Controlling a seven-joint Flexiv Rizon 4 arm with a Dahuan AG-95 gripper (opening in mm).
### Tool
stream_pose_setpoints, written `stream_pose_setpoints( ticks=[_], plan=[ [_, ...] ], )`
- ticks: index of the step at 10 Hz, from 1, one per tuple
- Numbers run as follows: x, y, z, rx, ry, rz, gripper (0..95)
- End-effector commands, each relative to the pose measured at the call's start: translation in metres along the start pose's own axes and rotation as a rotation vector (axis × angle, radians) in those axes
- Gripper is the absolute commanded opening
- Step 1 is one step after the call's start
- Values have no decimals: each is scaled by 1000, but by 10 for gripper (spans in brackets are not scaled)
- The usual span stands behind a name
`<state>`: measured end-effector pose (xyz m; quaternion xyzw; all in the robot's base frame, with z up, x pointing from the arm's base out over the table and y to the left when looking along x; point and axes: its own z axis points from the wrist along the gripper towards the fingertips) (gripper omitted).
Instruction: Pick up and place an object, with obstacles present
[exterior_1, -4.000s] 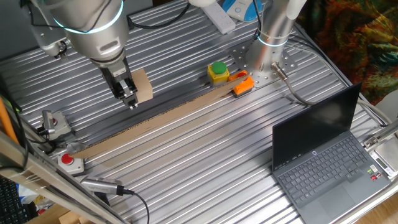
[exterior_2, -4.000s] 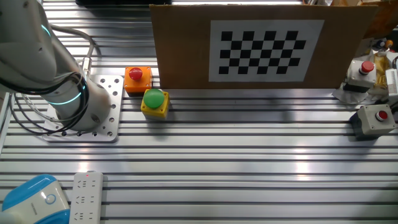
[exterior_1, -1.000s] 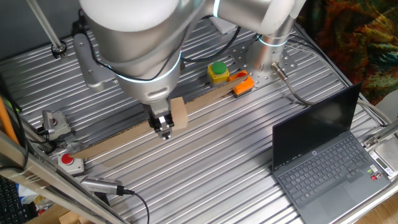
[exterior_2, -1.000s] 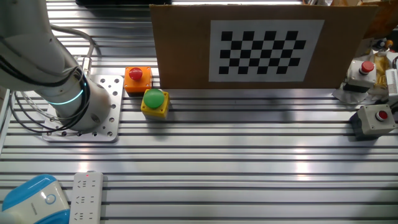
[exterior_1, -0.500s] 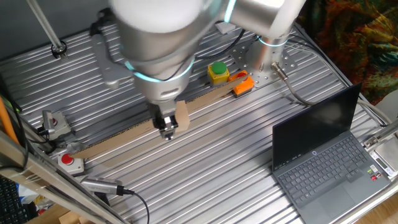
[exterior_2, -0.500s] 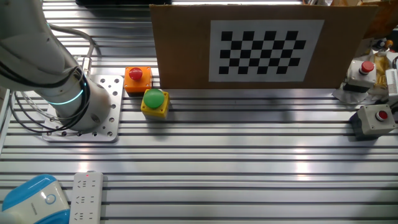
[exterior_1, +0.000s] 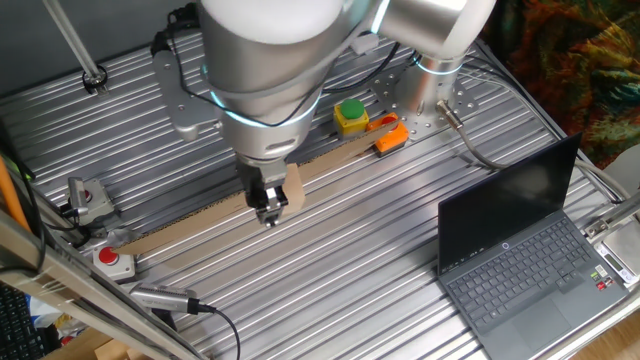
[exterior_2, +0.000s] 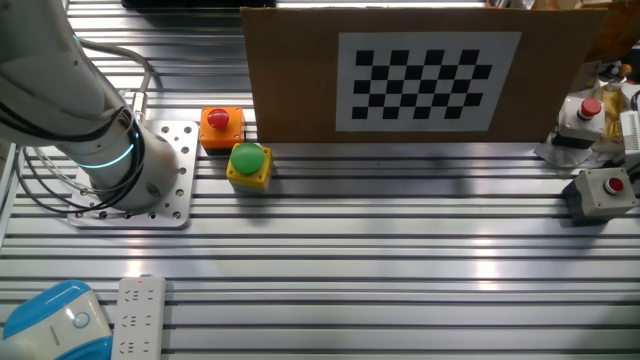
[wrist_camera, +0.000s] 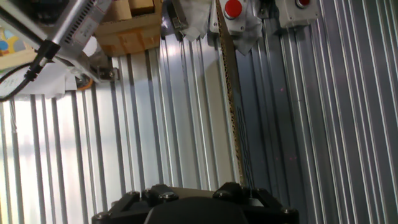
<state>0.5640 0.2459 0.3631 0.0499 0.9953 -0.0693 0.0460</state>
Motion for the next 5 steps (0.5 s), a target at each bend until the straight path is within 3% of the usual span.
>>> stream_pose_setpoints(
  ticks=[1, 3, 5],
  plan=[
    [7, -5, 6, 1, -20, -1, 0],
    [23, -16, 18, -1, -37, -12, 0],
    [29, -20, 21, 1, -39, -13, 0]
  ],
)
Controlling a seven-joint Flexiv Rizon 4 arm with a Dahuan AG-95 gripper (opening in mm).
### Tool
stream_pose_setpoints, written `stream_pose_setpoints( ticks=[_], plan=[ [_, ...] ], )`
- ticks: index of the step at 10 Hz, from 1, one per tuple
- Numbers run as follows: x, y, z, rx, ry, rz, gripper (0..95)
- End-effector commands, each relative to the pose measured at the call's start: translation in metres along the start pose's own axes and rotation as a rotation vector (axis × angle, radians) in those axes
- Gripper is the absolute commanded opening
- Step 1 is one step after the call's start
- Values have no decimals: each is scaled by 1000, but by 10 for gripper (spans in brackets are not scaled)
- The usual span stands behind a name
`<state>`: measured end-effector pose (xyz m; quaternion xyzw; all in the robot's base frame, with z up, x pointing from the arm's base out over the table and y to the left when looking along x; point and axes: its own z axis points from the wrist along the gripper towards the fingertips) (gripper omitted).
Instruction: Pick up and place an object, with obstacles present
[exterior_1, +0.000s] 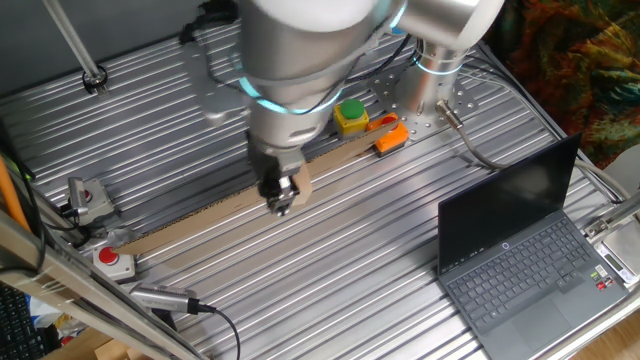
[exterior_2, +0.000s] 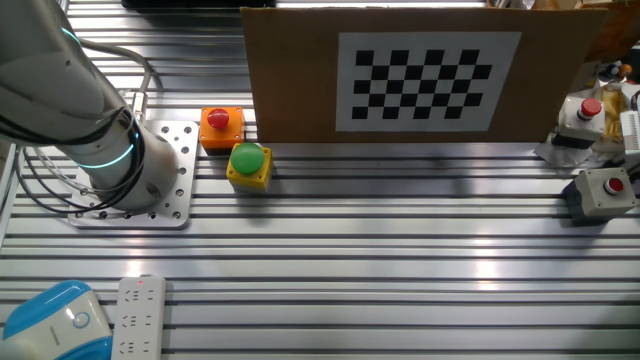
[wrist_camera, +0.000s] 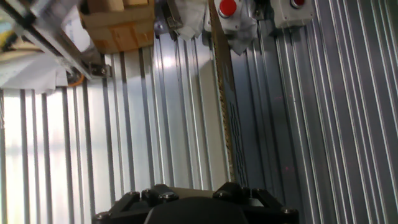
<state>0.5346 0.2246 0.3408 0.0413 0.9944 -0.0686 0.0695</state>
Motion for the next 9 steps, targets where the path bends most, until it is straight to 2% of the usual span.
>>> stream_pose_setpoints(
  ticks=[1, 6, 8, 9],
  plan=[
    [-1, 1, -1, 5, 7, 3, 0],
    [5, -2, 2, 35, 8, -5, 0],
    [5, -2, 2, 31, 52, -8, 0],
    [5, -2, 2, 6, 83, -11, 0]
  ],
)
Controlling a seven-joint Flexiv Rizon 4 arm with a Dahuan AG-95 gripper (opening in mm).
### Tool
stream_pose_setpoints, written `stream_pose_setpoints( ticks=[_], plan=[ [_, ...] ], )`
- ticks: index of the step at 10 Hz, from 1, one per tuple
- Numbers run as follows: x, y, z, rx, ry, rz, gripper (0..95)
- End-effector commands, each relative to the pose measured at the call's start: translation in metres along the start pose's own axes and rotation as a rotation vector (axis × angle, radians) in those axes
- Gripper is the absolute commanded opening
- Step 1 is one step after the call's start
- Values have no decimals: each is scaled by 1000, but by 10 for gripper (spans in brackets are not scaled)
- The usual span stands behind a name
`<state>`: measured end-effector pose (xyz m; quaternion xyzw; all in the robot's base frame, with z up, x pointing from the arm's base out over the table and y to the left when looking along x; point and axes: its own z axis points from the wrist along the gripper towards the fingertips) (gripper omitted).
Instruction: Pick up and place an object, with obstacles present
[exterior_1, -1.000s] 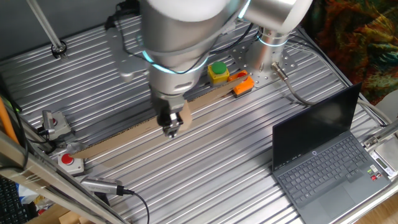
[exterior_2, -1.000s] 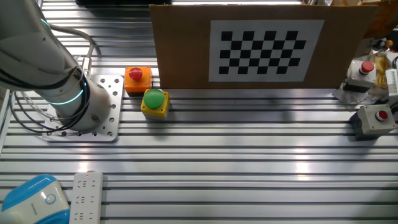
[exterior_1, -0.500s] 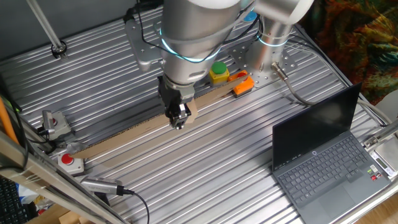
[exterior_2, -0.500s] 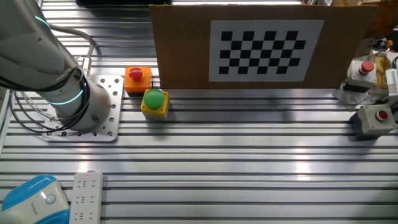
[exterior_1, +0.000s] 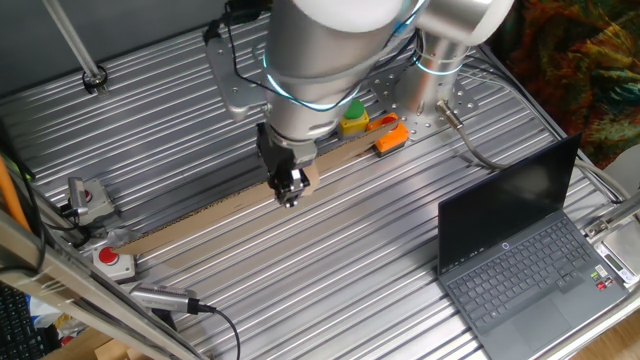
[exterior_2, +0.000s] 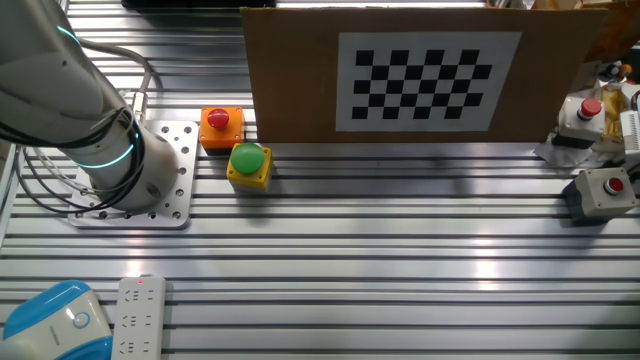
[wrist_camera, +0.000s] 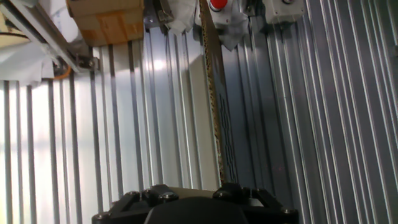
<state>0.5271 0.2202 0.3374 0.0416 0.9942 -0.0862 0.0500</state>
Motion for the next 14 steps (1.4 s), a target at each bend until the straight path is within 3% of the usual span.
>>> stream_pose_setpoints(
  ticks=[1, 4, 5, 12, 14],
  plan=[
    [-2, 2, -1, -51, 64, -6, 0],
    [-2, 2, -1, -102, 93, 6, 0],
    [-2, 2, -1, -106, 114, 18, 0],
    [-2, 2, -1, -94, 123, 59, 0],
    [-2, 2, -1, -118, 124, 53, 0]
  ],
)
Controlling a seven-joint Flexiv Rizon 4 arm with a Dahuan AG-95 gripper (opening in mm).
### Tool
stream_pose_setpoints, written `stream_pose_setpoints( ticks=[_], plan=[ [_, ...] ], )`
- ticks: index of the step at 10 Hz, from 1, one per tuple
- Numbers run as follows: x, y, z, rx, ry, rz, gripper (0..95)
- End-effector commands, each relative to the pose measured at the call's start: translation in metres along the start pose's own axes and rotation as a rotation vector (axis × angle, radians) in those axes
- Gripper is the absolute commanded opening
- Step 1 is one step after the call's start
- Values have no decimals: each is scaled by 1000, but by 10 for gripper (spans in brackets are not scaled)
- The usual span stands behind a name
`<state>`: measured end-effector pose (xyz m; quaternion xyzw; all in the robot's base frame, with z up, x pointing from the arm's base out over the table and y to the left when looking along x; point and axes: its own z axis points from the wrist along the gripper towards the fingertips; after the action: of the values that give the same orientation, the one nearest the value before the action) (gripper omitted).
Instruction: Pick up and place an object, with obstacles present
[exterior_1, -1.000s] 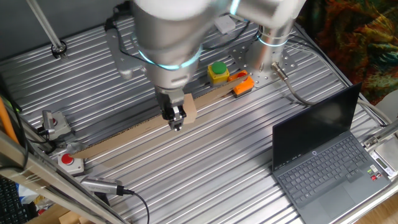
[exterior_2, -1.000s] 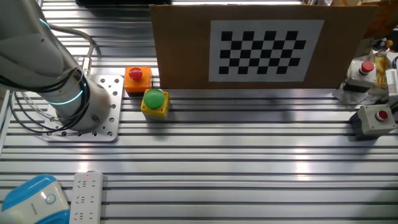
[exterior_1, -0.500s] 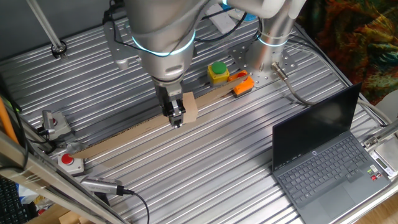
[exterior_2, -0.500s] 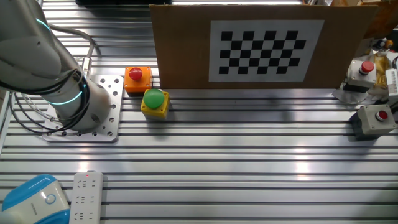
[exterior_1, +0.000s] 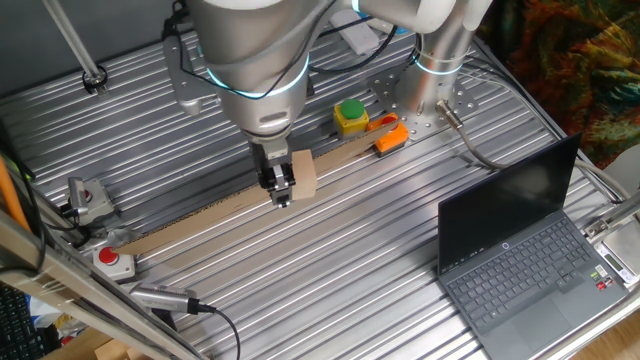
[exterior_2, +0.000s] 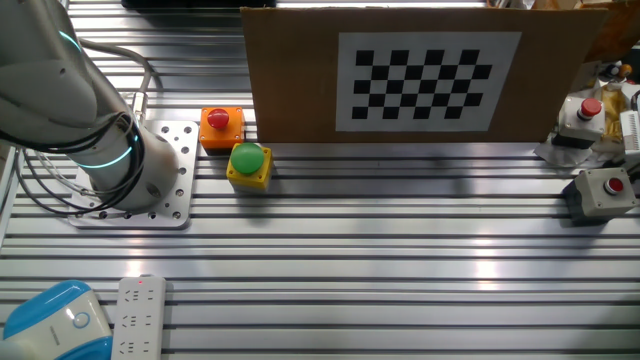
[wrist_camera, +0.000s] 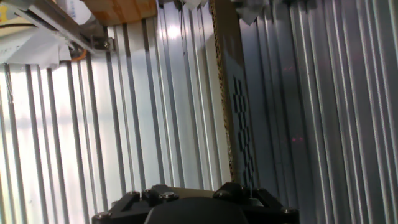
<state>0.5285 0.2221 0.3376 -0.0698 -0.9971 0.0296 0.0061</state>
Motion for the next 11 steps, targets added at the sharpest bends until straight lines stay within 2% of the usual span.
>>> stream_pose_setpoints(
  ticks=[1, 5, 7, 9, 11],
  plan=[
    [-1, 0, -1, -28, 0, 6, 0],
    [-4, -3, 8, -49, -1, -2, 0],
    [-7, -2, 17, -79, 4, -23, 0],
    [-12, 2, 28, -69, 7, -26, 0],
    [-16, 2, 33, -65, 15, -28, 0]
  ],
)
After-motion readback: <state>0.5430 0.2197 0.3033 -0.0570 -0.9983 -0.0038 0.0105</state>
